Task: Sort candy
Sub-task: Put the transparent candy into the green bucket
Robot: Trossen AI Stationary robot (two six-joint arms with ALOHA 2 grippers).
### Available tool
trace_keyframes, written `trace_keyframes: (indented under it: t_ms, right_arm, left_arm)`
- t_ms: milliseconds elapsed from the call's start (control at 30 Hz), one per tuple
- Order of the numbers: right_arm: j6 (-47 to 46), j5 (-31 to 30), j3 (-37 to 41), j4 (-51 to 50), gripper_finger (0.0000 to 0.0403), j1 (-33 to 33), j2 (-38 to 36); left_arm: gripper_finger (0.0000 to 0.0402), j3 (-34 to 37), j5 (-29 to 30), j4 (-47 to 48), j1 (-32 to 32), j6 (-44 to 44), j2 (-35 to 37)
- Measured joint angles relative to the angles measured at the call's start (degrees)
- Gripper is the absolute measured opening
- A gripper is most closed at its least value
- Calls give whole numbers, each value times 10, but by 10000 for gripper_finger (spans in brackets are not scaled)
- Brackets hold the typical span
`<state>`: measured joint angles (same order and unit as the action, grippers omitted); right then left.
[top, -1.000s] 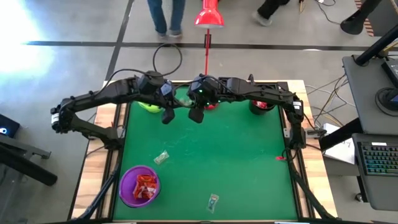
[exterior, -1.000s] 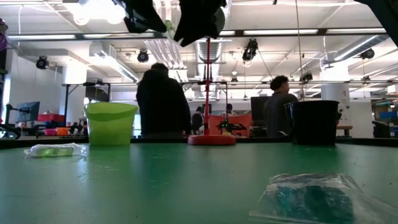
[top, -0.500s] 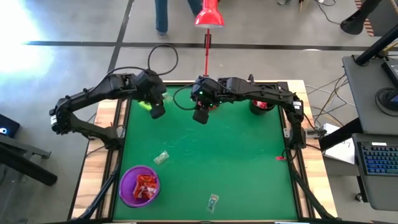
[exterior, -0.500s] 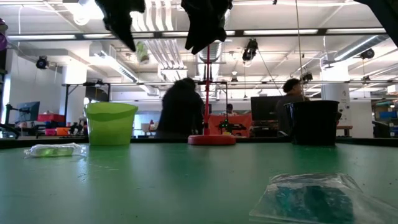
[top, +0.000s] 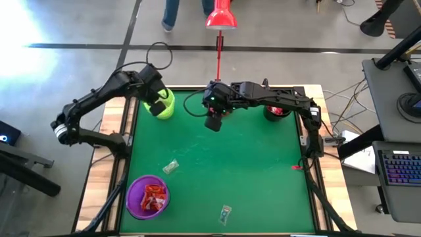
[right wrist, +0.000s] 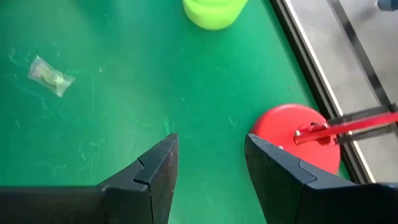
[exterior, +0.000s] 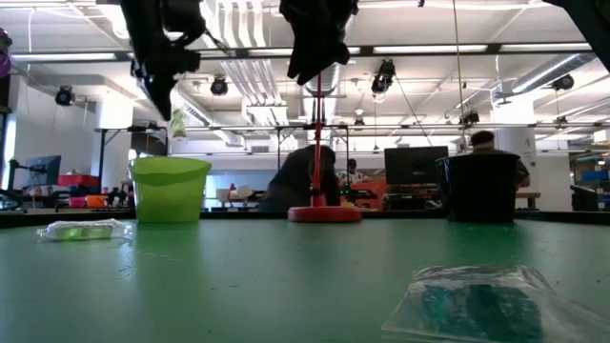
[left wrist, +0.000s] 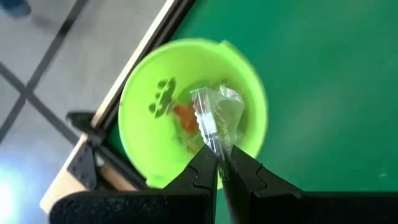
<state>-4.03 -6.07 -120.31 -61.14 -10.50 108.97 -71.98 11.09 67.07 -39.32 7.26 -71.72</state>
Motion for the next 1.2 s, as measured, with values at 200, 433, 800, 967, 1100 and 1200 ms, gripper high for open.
trace_keyframes:
  t_ms: [200,433,800,967,1100,1200]
  right_arm:
    - [0,0,0,-26,178,0,0]
    - [-14,0,0,-30,178,0,0]
    - [-14,0,0,-31,178,0,0]
    - [-14,0,1,-31,178,0,0]
    - [-13,1,8,-31,178,0,0]
    - [-13,1,16,-31,178,0,0]
  left_arm:
    - [0,41,0,0,-39,11,0]
    - [0,75,0,-2,-45,13,0]
    - [8,77,3,-38,-46,28,0]
    - [43,71,4,-32,-46,27,0]
    - [74,61,4,-29,-46,26,0]
    - [92,50,-2,-22,-46,26,0]
